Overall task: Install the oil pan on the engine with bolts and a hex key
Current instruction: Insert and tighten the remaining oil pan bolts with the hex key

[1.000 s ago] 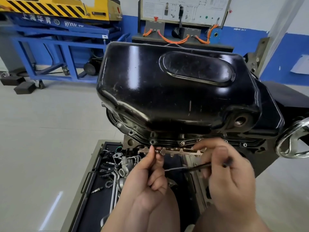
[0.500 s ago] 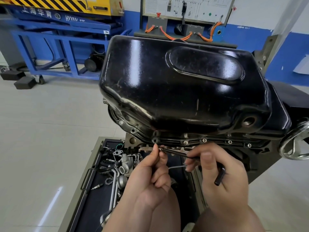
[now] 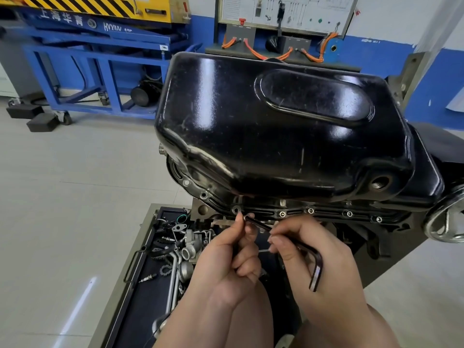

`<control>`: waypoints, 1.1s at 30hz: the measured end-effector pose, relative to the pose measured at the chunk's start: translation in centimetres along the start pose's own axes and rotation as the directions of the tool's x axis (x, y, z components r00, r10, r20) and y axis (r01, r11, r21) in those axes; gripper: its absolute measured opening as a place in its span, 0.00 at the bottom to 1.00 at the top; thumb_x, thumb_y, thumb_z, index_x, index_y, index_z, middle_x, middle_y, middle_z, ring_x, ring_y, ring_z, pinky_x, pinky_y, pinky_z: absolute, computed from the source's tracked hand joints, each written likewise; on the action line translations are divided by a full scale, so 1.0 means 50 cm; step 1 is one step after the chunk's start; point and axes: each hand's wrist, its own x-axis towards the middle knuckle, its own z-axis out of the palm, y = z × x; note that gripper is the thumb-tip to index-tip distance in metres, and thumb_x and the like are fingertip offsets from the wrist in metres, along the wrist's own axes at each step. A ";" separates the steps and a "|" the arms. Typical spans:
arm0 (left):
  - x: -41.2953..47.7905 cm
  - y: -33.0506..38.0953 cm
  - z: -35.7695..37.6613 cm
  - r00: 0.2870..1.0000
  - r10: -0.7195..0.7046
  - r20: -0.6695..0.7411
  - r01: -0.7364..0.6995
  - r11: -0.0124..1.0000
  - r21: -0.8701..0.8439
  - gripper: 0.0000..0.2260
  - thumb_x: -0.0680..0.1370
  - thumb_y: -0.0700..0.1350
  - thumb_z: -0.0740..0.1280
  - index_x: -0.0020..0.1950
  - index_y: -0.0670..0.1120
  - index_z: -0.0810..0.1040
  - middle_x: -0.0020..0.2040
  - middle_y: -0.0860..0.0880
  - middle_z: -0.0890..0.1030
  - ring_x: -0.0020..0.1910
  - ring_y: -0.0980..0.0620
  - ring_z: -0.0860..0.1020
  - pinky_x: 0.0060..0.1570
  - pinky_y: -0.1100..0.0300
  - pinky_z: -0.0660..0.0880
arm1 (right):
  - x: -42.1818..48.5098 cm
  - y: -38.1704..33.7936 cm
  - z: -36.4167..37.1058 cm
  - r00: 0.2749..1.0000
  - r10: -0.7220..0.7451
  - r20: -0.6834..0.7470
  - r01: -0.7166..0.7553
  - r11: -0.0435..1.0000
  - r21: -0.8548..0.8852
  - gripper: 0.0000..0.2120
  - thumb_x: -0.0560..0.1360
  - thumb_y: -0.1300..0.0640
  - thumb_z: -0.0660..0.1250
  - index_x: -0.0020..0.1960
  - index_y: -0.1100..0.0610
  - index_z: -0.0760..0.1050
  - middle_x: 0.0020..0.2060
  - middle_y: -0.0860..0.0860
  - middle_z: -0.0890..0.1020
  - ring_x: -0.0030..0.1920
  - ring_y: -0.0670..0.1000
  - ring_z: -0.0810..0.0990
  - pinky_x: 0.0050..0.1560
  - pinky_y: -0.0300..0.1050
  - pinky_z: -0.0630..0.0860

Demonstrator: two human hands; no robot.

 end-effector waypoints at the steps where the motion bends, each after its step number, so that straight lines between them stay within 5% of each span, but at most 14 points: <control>1: 0.000 -0.001 0.001 1.000 0.009 0.002 -0.009 1.000 0.006 0.07 0.70 0.46 0.66 0.36 0.44 0.71 0.25 0.52 0.71 0.14 0.60 0.57 0.14 0.69 0.49 | 0.000 -0.001 0.000 1.000 -0.006 -0.002 0.006 1.000 -0.004 0.04 0.74 0.48 0.61 0.46 0.45 0.73 0.41 0.39 0.80 0.41 0.44 0.81 0.39 0.44 0.78; 5: -0.001 -0.004 0.000 0.999 0.050 0.006 -0.051 0.998 0.034 0.06 0.70 0.45 0.64 0.37 0.44 0.70 0.25 0.52 0.69 0.14 0.60 0.57 0.14 0.70 0.50 | -0.003 -0.001 0.004 0.999 -0.052 -0.014 0.052 0.998 -0.020 0.03 0.74 0.50 0.61 0.46 0.46 0.73 0.40 0.35 0.79 0.41 0.40 0.80 0.40 0.36 0.76; 19: 0.013 0.001 -0.007 0.998 0.020 0.064 -0.018 0.999 -0.031 0.07 0.70 0.48 0.65 0.39 0.45 0.72 0.25 0.53 0.69 0.13 0.59 0.58 0.14 0.69 0.51 | -0.005 0.008 0.018 0.991 -0.119 -0.061 0.117 0.993 -0.023 0.03 0.75 0.54 0.61 0.46 0.48 0.72 0.43 0.40 0.78 0.41 0.41 0.79 0.41 0.38 0.76; 23: 0.012 -0.001 -0.011 0.996 0.001 0.085 0.005 0.998 -0.067 0.08 0.71 0.48 0.66 0.41 0.44 0.79 0.25 0.54 0.70 0.14 0.60 0.56 0.14 0.69 0.50 | -0.007 0.012 0.019 0.992 -0.110 -0.062 0.110 0.994 -0.006 0.03 0.75 0.54 0.61 0.46 0.48 0.73 0.43 0.39 0.78 0.41 0.43 0.80 0.40 0.42 0.77; 33: 0.006 0.001 -0.013 0.993 -0.024 0.118 0.036 0.994 -0.105 0.10 0.71 0.45 0.64 0.45 0.42 0.83 0.26 0.54 0.70 0.20 0.60 0.50 0.17 0.69 0.48 | -0.009 0.018 0.027 0.992 -0.108 -0.063 0.108 0.994 0.004 0.02 0.75 0.55 0.61 0.46 0.49 0.73 0.41 0.42 0.78 0.41 0.41 0.79 0.42 0.35 0.74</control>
